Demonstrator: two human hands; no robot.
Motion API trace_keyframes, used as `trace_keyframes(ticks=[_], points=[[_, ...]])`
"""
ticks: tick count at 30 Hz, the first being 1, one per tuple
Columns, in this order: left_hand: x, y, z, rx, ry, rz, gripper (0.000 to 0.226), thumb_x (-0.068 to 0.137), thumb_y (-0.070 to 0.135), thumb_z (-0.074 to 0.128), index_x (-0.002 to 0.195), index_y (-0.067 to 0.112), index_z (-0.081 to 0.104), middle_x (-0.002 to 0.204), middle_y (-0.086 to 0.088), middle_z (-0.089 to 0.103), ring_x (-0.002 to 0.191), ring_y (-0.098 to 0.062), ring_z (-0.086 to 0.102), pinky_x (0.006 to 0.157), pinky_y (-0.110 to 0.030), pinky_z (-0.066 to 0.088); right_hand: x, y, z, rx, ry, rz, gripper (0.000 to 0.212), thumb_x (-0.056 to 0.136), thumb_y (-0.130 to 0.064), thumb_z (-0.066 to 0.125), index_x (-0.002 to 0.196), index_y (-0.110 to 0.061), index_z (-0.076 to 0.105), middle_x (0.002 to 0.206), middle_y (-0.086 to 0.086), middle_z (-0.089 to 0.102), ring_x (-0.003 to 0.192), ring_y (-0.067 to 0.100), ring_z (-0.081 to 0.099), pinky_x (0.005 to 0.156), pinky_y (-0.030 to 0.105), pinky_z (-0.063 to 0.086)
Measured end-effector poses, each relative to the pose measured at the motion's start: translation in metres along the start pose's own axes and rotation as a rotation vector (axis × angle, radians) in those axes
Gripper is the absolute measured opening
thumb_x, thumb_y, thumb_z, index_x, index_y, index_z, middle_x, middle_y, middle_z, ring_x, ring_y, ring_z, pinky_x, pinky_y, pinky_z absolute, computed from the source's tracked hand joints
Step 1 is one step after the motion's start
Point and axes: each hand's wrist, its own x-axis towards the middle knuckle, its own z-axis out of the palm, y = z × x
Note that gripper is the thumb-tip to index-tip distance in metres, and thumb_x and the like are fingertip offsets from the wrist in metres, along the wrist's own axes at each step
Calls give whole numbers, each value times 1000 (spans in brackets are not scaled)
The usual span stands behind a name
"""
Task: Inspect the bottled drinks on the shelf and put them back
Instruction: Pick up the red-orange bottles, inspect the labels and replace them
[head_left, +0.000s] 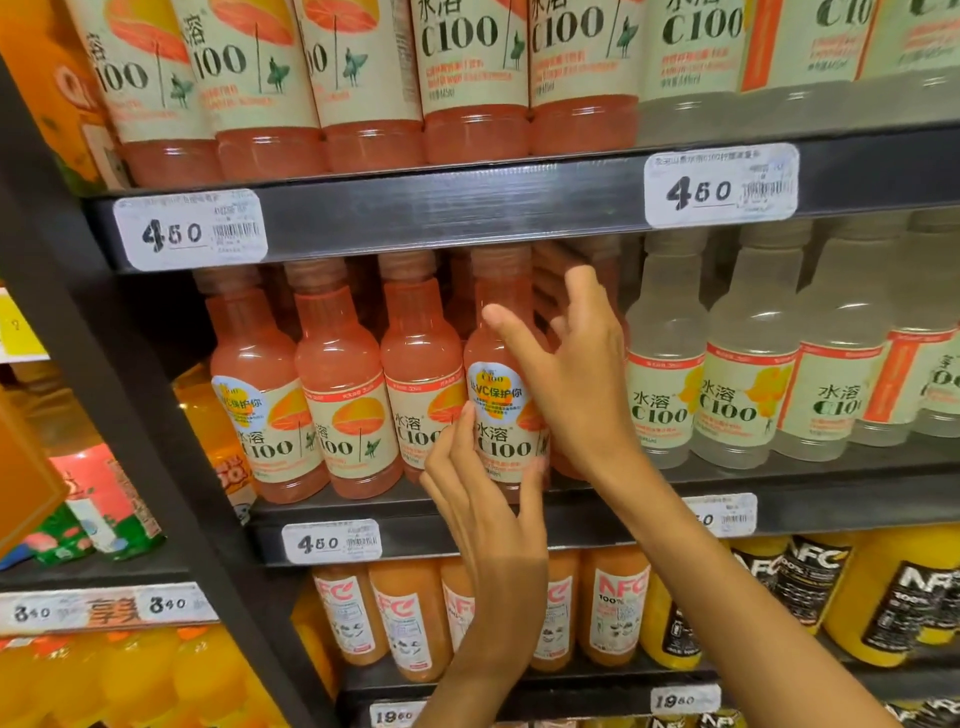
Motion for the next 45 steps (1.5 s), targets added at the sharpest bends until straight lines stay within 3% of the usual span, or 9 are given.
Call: trace_keyframes(ticks=[3, 10, 18, 21, 23, 27, 33, 39, 45], points=[[4, -2, 6, 48, 37, 32, 67, 82, 8, 71, 141, 7, 38, 133, -13, 43, 120, -7, 30, 106, -11, 18, -7, 6, -9, -61, 73, -121, 27, 89, -10, 66, 114, -4, 57, 107, 0, 53, 100, 8, 54, 86, 24, 49], [7, -6, 20, 211, 75, 16, 75, 77, 11, 78, 140, 2, 40, 123, -21, 48, 112, -20, 36, 100, -28, 28, -2, 18, -33, -202, 304, -169, 22, 89, -5, 62, 110, 1, 57, 105, 3, 48, 95, 7, 48, 83, 10, 40], [7, -3, 18, 256, -35, -71, 87, 77, 6, 77, 147, 6, 26, 130, -20, 41, 121, -28, 40, 102, -34, 32, 18, 14, -35, -274, -22, 171, 38, 94, -11, 53, 68, -23, 28, 72, -6, 35, 64, 3, 35, 56, 10, 33], [-6, -1, 10, 102, -76, -80, 83, 82, 7, 72, 148, 11, 22, 136, -7, 32, 127, -11, 31, 109, -32, 30, 15, 10, -41, -154, 8, 142, 15, 92, -15, 60, 86, -11, 47, 88, 4, 54, 81, 12, 51, 70, 22, 41], [-16, 2, 3, -44, -130, -10, 77, 83, 14, 70, 146, 15, 25, 134, 1, 31, 124, -4, 34, 107, -24, 33, 8, 6, -48, -48, 16, 103, 27, 89, -19, 67, 107, -5, 53, 105, 5, 62, 98, 16, 58, 82, 26, 48], [-22, 10, -4, -184, -373, 14, 82, 76, 35, 69, 140, 35, 19, 135, 6, 32, 126, -1, 35, 107, -25, 35, 0, -4, -63, 139, 19, 131, 29, 80, -20, 77, 103, -7, 64, 91, -8, 68, 81, -6, 62, 69, 10, 47], [-23, 23, -8, -301, -559, -133, 105, 65, 39, 81, 147, 35, 16, 133, 21, 46, 119, 11, 46, 98, -18, 45, -11, -17, -79, 380, -17, 245, 39, 77, -13, 79, 113, -10, 65, 99, -1, 72, 88, 5, 68, 72, 18, 52], [-26, 33, -28, -384, -405, -113, 68, 65, 28, 81, 125, 34, 50, 102, 26, 67, 94, 3, 65, 74, -12, 51, -16, -22, -89, 540, -55, 368, 51, 75, -15, 79, 121, -7, 58, 105, 7, 70, 92, 15, 69, 72, 24, 54], [-27, 50, -52, -628, -700, -245, 36, 68, 34, 71, 104, 33, 67, 99, 8, 74, 94, -9, 69, 73, -18, 53, -2, -23, -95, 874, -382, 548, 37, 85, -34, 60, 113, -10, 58, 89, 4, 72, 85, 18, 70, 69, 32, 56]])
